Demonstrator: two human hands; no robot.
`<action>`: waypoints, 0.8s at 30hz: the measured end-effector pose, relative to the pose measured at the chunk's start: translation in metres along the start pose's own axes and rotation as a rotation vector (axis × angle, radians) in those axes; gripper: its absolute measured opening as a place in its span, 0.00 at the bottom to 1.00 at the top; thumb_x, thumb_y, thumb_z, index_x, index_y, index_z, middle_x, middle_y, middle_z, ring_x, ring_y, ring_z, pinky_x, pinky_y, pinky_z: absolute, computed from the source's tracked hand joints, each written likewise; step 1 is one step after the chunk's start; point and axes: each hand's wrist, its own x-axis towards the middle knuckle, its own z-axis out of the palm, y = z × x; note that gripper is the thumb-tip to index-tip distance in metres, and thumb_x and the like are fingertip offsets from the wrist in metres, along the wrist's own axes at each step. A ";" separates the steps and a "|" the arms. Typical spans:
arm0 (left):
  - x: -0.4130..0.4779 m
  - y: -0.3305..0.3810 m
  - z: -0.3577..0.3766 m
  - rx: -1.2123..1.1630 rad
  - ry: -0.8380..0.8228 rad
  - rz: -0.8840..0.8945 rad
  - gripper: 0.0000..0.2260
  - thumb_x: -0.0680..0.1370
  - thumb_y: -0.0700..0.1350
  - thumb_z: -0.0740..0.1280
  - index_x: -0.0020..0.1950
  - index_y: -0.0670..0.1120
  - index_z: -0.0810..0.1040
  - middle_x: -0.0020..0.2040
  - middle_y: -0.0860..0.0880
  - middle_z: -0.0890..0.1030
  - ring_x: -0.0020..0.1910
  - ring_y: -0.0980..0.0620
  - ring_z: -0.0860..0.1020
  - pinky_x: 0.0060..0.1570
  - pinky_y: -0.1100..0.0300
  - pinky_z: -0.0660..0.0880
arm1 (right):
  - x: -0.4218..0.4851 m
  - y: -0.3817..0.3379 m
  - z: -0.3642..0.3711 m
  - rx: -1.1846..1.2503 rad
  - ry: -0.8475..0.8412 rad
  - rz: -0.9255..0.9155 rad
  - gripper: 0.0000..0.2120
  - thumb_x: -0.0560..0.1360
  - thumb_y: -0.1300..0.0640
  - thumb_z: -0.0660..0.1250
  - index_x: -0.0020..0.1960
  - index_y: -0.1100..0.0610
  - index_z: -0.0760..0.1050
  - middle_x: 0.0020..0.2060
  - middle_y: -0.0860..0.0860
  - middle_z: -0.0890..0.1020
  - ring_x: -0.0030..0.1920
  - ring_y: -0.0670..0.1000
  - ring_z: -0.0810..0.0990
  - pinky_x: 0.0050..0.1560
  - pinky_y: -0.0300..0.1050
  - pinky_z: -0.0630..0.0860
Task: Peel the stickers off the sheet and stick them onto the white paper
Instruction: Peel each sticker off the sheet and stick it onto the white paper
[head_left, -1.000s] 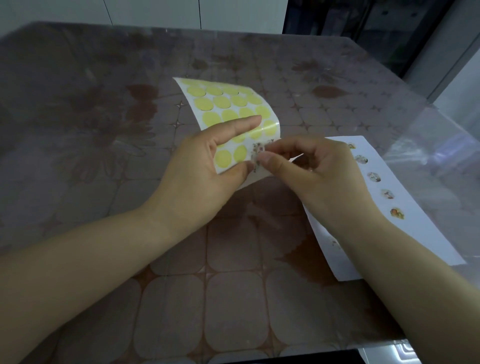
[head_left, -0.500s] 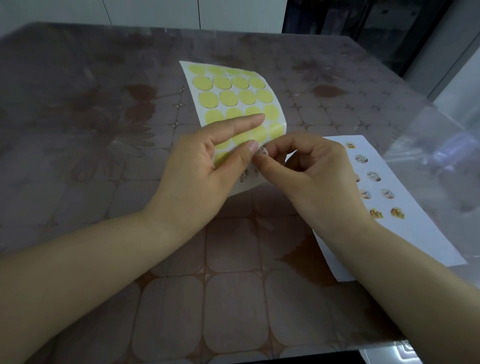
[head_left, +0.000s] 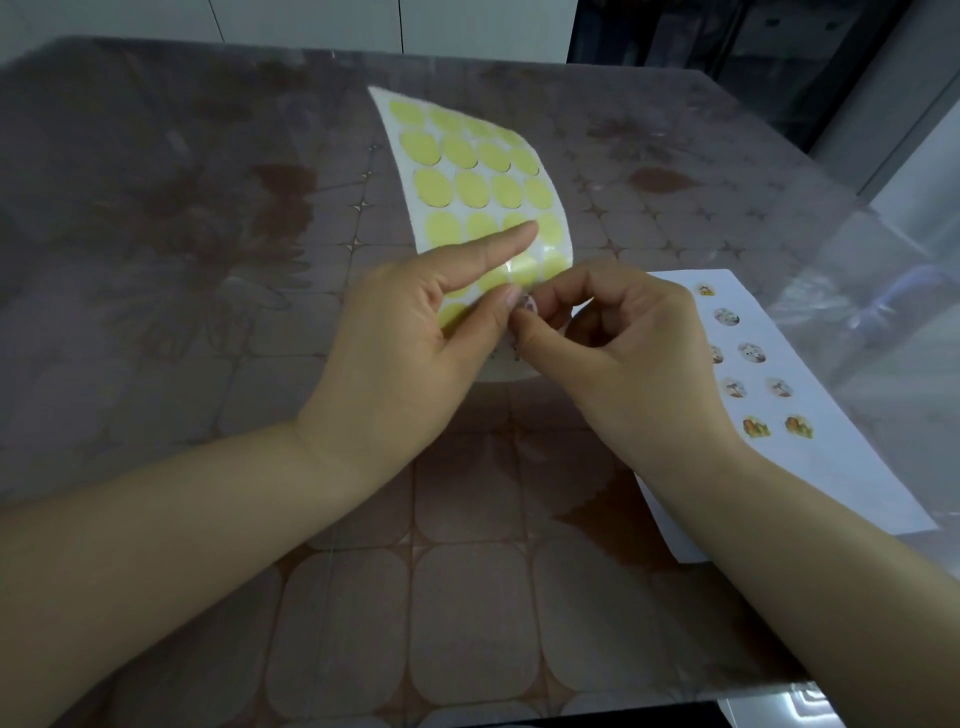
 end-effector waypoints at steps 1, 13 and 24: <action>0.000 -0.001 0.000 0.033 -0.004 0.018 0.16 0.77 0.39 0.66 0.65 0.47 0.76 0.56 0.63 0.75 0.59 0.71 0.73 0.56 0.78 0.66 | 0.000 0.000 0.000 0.005 -0.007 0.016 0.07 0.70 0.56 0.72 0.35 0.55 0.77 0.24 0.47 0.76 0.23 0.43 0.66 0.25 0.32 0.62; 0.002 -0.005 -0.001 -0.017 0.009 -0.045 0.15 0.78 0.40 0.66 0.64 0.48 0.75 0.56 0.65 0.74 0.61 0.71 0.71 0.57 0.78 0.65 | 0.002 -0.003 -0.004 0.065 -0.010 0.159 0.07 0.70 0.54 0.72 0.37 0.56 0.79 0.25 0.47 0.79 0.25 0.42 0.71 0.26 0.32 0.66; 0.001 -0.004 -0.002 0.038 0.014 0.055 0.15 0.77 0.38 0.66 0.62 0.50 0.75 0.55 0.64 0.75 0.58 0.72 0.73 0.57 0.76 0.67 | 0.007 -0.001 -0.009 0.255 -0.156 0.408 0.10 0.68 0.51 0.72 0.37 0.58 0.80 0.34 0.58 0.81 0.30 0.48 0.69 0.32 0.42 0.65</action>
